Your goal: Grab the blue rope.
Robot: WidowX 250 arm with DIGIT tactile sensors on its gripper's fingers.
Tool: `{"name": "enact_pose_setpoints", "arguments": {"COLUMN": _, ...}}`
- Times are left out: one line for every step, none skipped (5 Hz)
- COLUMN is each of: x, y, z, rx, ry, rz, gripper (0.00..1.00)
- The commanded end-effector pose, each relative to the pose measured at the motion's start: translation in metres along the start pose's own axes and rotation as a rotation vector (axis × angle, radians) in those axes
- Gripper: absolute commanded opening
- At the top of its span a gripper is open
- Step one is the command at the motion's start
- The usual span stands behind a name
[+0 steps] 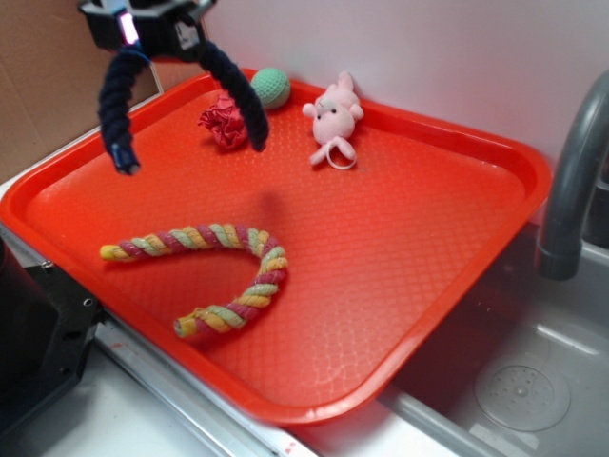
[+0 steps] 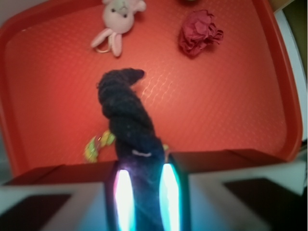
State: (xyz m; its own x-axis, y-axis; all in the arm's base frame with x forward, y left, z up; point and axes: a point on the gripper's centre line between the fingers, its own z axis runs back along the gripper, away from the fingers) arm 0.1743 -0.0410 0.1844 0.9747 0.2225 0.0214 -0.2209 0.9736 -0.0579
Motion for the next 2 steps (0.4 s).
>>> {"name": "enact_pose_setpoints", "arguments": {"x": -0.0278, "y": -0.0211, "z": 0.0397, "rx": -0.045, "ry": -0.102, "rz": -0.045, "gripper": 0.00}}
{"name": "enact_pose_setpoints", "arguments": {"x": -0.0290, "y": -0.0169, "z": 0.0378, "rx": -0.082, "ry": -0.066, "rz": -0.021, "gripper": 0.00}}
